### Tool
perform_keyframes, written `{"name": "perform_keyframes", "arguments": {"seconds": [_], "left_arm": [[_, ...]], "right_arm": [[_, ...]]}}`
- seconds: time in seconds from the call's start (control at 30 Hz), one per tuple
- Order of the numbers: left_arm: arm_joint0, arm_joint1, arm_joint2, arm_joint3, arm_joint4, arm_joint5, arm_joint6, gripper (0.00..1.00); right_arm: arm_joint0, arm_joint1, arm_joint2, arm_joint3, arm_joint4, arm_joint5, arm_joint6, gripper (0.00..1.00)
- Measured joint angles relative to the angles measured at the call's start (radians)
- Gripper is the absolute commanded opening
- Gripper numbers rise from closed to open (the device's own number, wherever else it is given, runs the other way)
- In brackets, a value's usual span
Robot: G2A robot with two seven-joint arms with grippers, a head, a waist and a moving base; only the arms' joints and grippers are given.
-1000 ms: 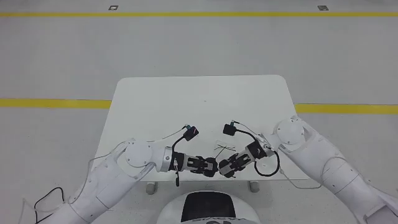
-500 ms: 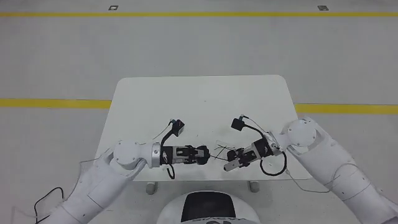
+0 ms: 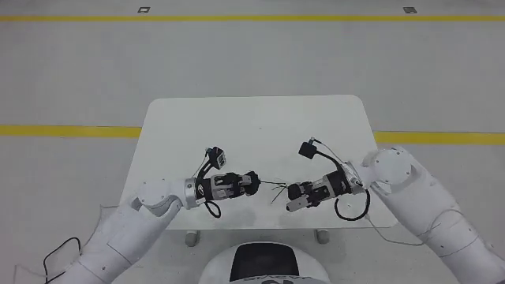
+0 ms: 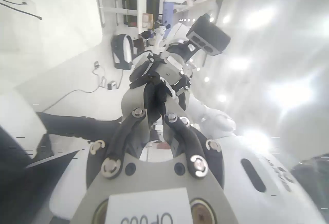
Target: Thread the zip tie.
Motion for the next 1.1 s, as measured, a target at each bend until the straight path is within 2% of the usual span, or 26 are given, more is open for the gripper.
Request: {"name": "perform_keyframes", "arguments": {"seconds": [0.13, 0.23, 0.47, 0.63, 0.9, 1.0, 1.1], "left_arm": [[0.004, -0.008, -0.002, 0.043, -0.117, -0.031, -0.034, 0.0], [0.001, -0.012, 0.002, 0.064, -0.145, -0.041, -0.042, 0.0], [-0.007, -0.019, 0.008, 0.086, -0.153, -0.054, -0.038, 0.0], [-0.003, -0.022, 0.006, 0.097, -0.153, -0.063, -0.009, 0.0], [-0.006, -0.022, 0.005, 0.096, -0.139, -0.067, -0.002, 0.0], [0.001, -0.026, 0.01, 0.087, -0.152, -0.054, 0.028, 0.0], [0.007, -0.031, 0.018, 0.087, -0.179, -0.043, 0.048, 0.0]], "right_arm": [[-0.04, -0.013, 0.068, -0.001, 0.054, 0.0, 0.019, 1.0], [-0.049, -0.028, 0.082, 0.033, 0.105, 0.0, 0.018, 1.0], [-0.034, -0.064, 0.076, 0.154, 0.195, 0.0, 0.018, 1.0], [-0.002, -0.087, 0.04, 0.243, 0.219, 0.0, 0.018, 1.0], [-0.001, -0.087, 0.039, 0.243, 0.219, 0.0, 0.018, 1.0], [-0.006, -0.089, 0.037, 0.23, 0.207, 0.0, -0.003, 1.0], [-0.006, -0.093, 0.037, 0.255, 0.242, 0.0, 0.001, 1.0]]}}
